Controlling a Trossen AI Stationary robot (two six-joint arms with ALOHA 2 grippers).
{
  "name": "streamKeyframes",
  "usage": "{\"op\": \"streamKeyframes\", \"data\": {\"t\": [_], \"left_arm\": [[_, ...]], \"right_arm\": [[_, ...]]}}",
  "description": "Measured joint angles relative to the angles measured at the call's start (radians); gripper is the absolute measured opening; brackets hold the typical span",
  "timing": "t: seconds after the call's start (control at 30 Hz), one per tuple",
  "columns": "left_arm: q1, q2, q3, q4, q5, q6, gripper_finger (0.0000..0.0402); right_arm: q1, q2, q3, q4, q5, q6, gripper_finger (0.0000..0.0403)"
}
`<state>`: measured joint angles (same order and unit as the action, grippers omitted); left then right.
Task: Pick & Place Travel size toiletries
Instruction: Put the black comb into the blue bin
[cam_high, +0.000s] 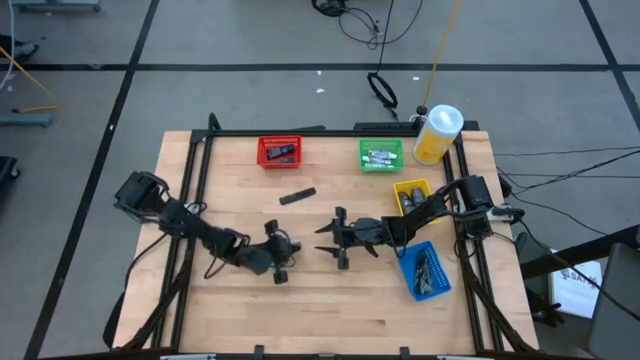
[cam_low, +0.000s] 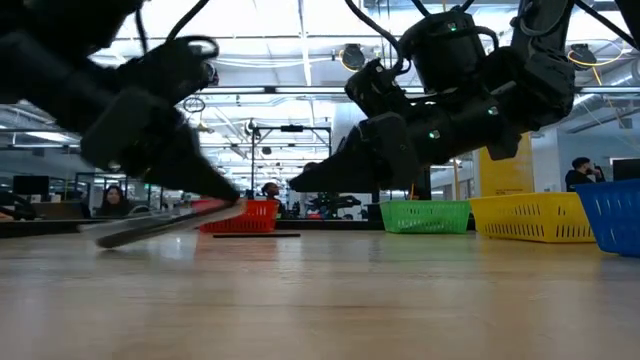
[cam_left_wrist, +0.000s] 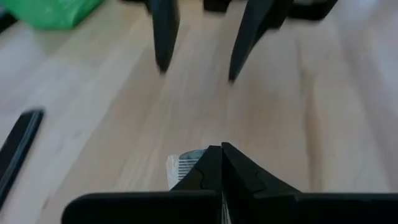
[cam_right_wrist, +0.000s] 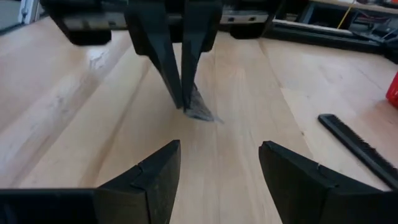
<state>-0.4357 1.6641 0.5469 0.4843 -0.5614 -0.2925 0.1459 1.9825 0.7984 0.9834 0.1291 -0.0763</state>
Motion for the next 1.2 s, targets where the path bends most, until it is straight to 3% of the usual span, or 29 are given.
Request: {"op": "streamKeyframes", "data": {"t": [0.33, 0.63, 0.93, 1.2], "left_arm": [[0.085, -0.001, 0.003, 0.152, 0.194, 0.09, 0.0], [0.122, -0.001, 0.003, 0.176, 0.249, 0.107, 0.0], [0.125, -0.001, 0.003, 0.178, 0.247, 0.115, 0.0], [0.137, -0.002, 0.004, 0.234, 0.246, 0.127, 0.0]], "right_arm": [[0.016, -0.003, -0.009, 0.002, 0.0, -0.199, 0.0225], [0.017, 0.004, 0.058, -0.079, -0.052, -0.406, 0.0244], [0.019, 0.004, 0.07, -0.076, -0.112, -0.56, 0.0192], [0.004, 0.004, 0.07, -0.079, -0.107, -0.572, 0.0113]]}}
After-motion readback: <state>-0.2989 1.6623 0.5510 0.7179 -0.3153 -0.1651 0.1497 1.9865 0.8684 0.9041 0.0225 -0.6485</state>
